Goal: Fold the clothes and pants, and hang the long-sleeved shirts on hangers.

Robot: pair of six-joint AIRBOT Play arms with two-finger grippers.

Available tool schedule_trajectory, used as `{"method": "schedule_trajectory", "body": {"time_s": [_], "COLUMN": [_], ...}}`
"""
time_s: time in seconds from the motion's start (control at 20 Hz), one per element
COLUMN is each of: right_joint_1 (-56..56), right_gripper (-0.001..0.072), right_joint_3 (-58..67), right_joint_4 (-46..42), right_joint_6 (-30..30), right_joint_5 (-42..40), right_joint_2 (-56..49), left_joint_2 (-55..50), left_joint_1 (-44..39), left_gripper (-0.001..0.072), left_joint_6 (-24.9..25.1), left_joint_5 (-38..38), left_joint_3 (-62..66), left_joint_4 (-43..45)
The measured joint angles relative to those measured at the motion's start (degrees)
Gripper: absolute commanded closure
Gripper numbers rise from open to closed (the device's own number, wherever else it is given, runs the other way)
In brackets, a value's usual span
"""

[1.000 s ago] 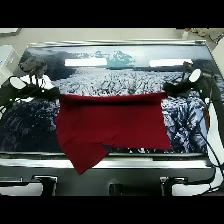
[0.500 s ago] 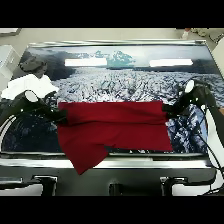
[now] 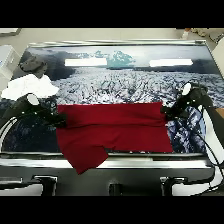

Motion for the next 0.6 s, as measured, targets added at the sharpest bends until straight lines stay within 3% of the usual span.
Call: {"method": "schedule_trajectory", "body": {"time_s": [0.05,0.1,0.2,0.35,0.6], "right_joint_1": [0.0,0.0,-0.81,-5.64,-12.94], "right_gripper": [0.0277,0.0195,0.014,0.0141,0.0141], "right_joint_3": [0.0,0.15,1.14,2.34,-3.54], "right_joint_4": [0.02,-0.04,0.13,-0.11,0.2], "right_joint_6": [0.02,0.17,-0.79,-2.23,-2.73], "right_joint_5": [-0.02,0.04,2.19,8.52,12.96], "right_joint_2": [-0.04,-0.09,-0.09,0.35,5.05], "left_joint_2": [0.0,0.0,0.24,2.56,11.72], "left_joint_1": [0.28,0.68,1.81,5.01,7.65], "left_gripper": [0.0138,0.005,0.005,0.006,0.0125], "left_joint_6": [0.0,-0.02,0.39,2.16,4.57], "left_joint_5": [-0.02,-0.33,-2.91,-8.7,-11.08], "left_joint_3": [0.04,0.26,1.27,1.18,-14.43], "left_joint_4": [0.31,0.26,-0.02,0.0,-1.57]}}
